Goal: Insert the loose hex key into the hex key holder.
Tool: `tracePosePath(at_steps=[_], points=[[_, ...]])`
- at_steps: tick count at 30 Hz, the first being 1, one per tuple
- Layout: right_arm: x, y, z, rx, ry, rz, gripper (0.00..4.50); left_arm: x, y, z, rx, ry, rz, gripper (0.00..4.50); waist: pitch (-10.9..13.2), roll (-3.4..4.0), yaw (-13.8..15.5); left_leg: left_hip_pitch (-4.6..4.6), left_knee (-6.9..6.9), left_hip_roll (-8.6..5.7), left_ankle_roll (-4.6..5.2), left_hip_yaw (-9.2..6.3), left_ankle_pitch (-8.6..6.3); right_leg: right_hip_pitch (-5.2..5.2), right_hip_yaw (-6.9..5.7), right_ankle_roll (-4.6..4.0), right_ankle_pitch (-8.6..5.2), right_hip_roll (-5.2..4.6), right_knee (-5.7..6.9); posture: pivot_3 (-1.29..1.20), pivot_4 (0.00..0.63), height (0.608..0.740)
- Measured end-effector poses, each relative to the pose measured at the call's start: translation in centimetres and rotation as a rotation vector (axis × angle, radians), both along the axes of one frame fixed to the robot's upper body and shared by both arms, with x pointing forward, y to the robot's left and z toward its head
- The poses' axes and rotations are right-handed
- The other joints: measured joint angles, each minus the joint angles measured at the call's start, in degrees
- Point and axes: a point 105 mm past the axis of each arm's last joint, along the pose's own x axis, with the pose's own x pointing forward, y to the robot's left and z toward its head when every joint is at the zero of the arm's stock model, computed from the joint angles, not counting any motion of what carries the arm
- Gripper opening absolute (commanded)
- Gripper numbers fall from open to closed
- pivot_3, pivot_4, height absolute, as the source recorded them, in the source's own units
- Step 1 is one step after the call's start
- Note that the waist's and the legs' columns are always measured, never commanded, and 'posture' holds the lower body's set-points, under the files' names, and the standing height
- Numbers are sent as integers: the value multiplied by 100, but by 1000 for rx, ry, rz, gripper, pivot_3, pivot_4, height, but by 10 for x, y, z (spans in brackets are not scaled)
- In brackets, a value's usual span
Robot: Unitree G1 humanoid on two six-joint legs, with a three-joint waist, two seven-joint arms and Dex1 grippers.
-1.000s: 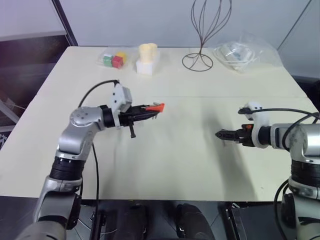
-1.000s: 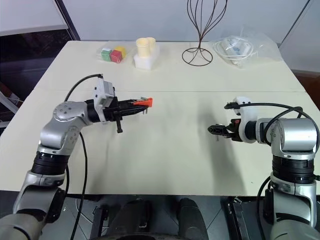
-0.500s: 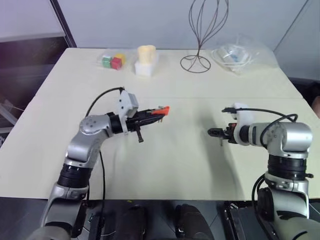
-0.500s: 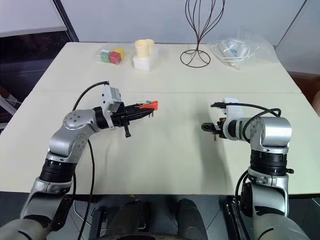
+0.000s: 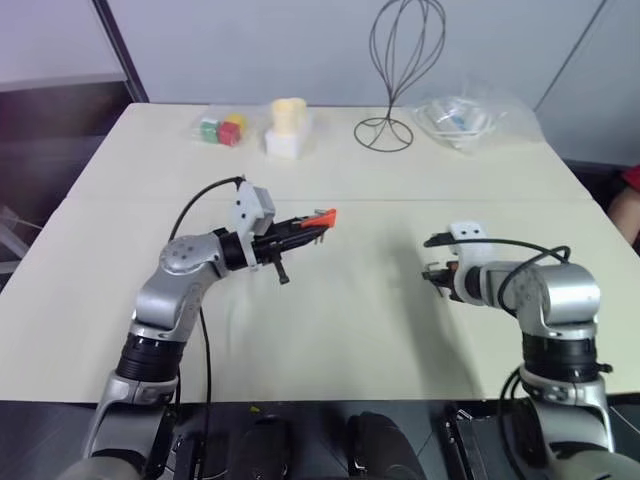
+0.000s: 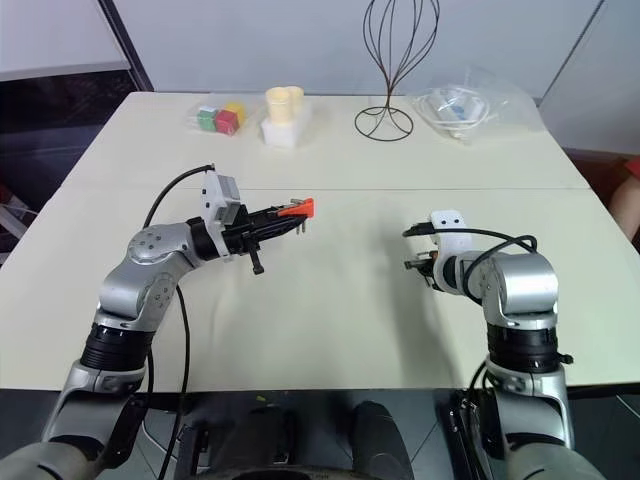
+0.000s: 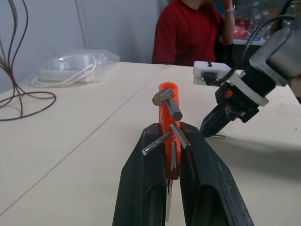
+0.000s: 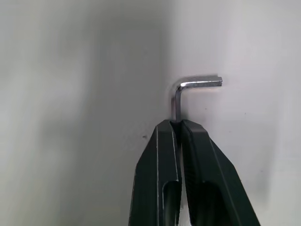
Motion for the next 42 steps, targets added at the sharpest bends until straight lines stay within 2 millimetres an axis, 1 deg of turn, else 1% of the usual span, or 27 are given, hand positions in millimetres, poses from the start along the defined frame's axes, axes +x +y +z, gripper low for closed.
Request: tracePosePath(at_steps=[2,4,7,8,10,11,14,16,19,21,24,27,31,33,38,42], points=[[11,5,8,43,-26,1,13,2,2,-2,3,10,3,0,12,20,6,-7,-1,-1,0,0,0,-10,0,0,0,0,3,0,150,740],[23,10,23,67,-96,16,13,5,4,-5,7,24,8,0,24,49,38,-30,0,-9,0,2,1,-35,0,1,1,0,10,0,150,740],[44,25,71,163,-322,61,13,16,8,-5,0,49,27,0,27,54,71,-66,2,-15,-1,4,2,-72,0,3,1,-2,18,0,150,740],[48,31,91,210,-414,89,13,20,9,-4,-2,52,27,0,27,54,76,-79,5,-18,-1,4,2,-84,0,3,2,-4,19,0,150,740],[51,41,120,267,-555,154,13,25,9,-3,-7,65,15,0,27,54,83,-89,9,-20,-1,3,2,-90,-3,4,2,-6,18,0,150,740],[50,45,129,285,-611,184,13,27,8,-3,-14,79,5,0,27,54,83,-90,9,-23,-1,4,2,-90,-4,4,2,-8,17,0,150,740],[48,51,150,343,-759,259,13,37,6,-7,-35,153,-33,0,27,54,73,-103,14,-25,1,6,2,-99,-6,11,6,-8,11,0,150,740],[46,55,161,379,-837,291,13,44,3,-6,-57,190,-51,0,27,54,65,-105,14,-24,1,6,2,-102,-7,12,6,-7,12,0,150,740],[42,65,169,428,-920,342,13,52,-6,8,-77,194,-105,0,27,54,53,-107,13,-22,1,6,2,-107,-7,12,7,-4,15,0,150,740],[39,73,169,460,-951,374,13,54,-11,19,-78,184,-143,0,27,54,50,-107,13,-22,0,6,2,-107,-7,12,7,-4,17,0,150,740],[31,96,169,529,-987,446,13,56,-24,32,-77,170,-206,0,28,55,29,-107,13,-21,0,9,3,-111,-6,13,6,-3,19,0,150,740],[27,107,174,554,-1016,482,13,55,-31,31,-73,184,-242,0,28,56,36,-107,13,-21,0,9,3,-113,-6,13,6,-3,22,0,150,740],[23,113,179,567,-1047,503,13,55,-33,23,-59,218,-261,0,28,56,39,-108,13,-21,-1,9,3,-114,-6,13,6,-3,22,0,150,740],[21,116,180,572,-1055,511,13,57,-34,23,-55,219,-261,0,28,56,44,-110,14,-21,-1,8,3,-115,-6,13,6,-3,23,0,150,740],[21,117,174,581,-1040,507,13,61,-35,32,-57,189,-252,0,28,56,55,-111,15,-21,0,8,3,-115,-5,13,6,-4,23,0,150,740],[21,116,170,575,-1029,497,13,62,-36,32,-71,193,-253,0,28,56,53,-111,14,-21,0,8,3,-117,-5,13,6,-4,23,0,150,740]])
